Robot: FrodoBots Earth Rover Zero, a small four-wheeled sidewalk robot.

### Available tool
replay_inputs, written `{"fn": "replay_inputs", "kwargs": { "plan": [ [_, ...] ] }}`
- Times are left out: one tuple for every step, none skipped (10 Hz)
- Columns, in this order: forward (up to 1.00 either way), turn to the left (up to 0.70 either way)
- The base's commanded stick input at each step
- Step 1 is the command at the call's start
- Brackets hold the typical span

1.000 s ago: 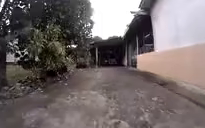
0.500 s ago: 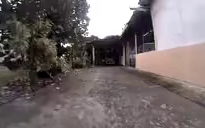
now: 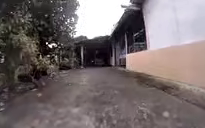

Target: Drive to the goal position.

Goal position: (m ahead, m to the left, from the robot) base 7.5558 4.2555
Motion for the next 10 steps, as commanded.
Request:
{"fn": "replay_inputs", "kwargs": {
  "plan": [
    [0.70,0.00],
    [0.70,0.00],
    [0.70,0.00],
    [0.70,0.00],
    [0.70,0.00],
    [0.70,0.00],
    [0.70,0.00],
    [0.70,0.00],
    [0.70,0.09],
    [0.70,0.22]
  ]
}}
